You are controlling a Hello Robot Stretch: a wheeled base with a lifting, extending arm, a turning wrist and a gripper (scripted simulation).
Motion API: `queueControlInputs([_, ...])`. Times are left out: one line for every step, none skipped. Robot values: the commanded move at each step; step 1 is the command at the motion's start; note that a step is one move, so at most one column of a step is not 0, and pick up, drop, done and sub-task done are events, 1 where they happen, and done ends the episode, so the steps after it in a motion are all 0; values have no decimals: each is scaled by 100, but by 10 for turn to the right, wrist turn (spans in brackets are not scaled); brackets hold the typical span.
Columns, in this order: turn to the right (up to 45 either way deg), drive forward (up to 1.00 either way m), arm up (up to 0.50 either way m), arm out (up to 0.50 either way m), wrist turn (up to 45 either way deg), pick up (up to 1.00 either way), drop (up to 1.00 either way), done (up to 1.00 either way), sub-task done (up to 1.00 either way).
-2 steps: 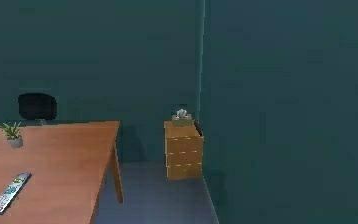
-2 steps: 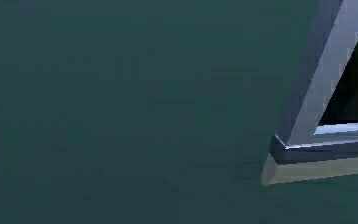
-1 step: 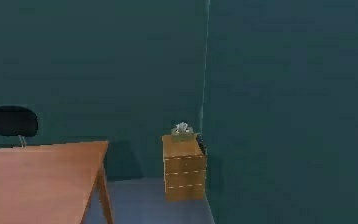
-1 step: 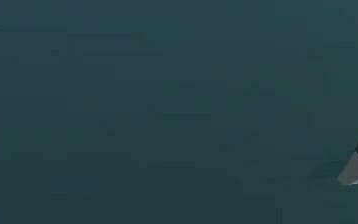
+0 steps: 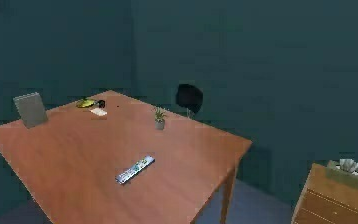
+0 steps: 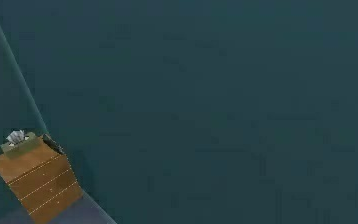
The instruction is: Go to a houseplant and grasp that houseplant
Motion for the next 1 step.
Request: queueControlInputs([-450, 0, 0, 0, 0, 0, 0, 0, 0])
